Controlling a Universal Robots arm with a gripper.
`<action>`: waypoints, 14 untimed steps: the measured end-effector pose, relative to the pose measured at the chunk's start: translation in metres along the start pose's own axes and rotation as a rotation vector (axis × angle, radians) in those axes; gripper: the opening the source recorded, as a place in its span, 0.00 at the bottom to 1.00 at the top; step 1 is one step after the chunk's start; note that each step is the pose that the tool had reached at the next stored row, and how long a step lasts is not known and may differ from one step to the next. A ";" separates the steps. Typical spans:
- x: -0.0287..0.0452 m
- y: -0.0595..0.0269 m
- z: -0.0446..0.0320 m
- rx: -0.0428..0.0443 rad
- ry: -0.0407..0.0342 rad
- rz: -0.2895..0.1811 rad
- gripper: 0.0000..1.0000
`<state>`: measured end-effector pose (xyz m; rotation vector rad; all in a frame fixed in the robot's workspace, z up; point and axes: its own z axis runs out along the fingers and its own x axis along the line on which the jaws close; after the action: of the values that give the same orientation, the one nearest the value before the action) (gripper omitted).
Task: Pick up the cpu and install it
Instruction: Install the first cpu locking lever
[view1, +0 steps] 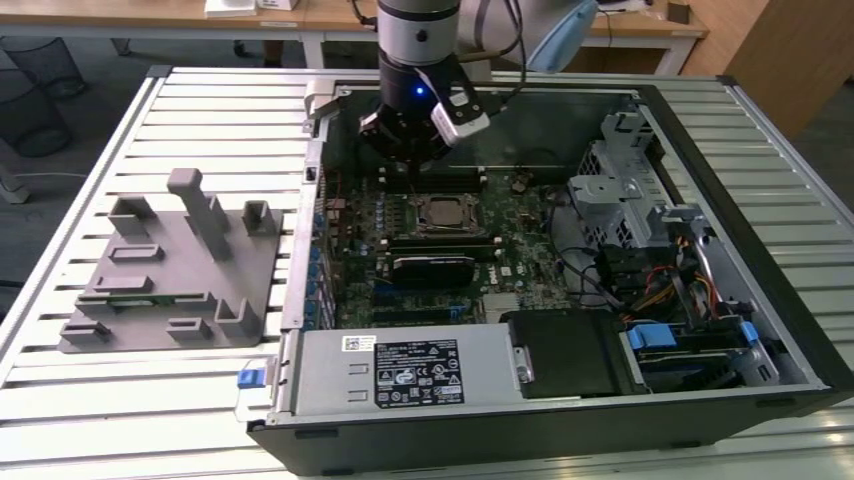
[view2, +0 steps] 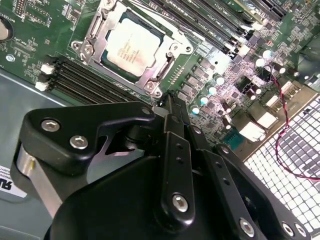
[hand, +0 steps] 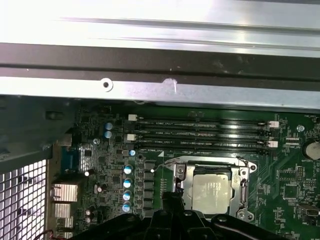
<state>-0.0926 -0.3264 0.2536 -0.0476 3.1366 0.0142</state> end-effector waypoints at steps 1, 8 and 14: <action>0.0009 0.0000 -0.0001 0.0001 0.0001 0.000 0.11; 0.0119 0.0004 0.0000 0.0000 0.0000 0.000 0.11; 0.0197 0.0021 -0.0001 0.0001 0.0001 0.000 0.11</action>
<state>-0.1123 -0.3249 0.2536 -0.0479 3.1367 0.0141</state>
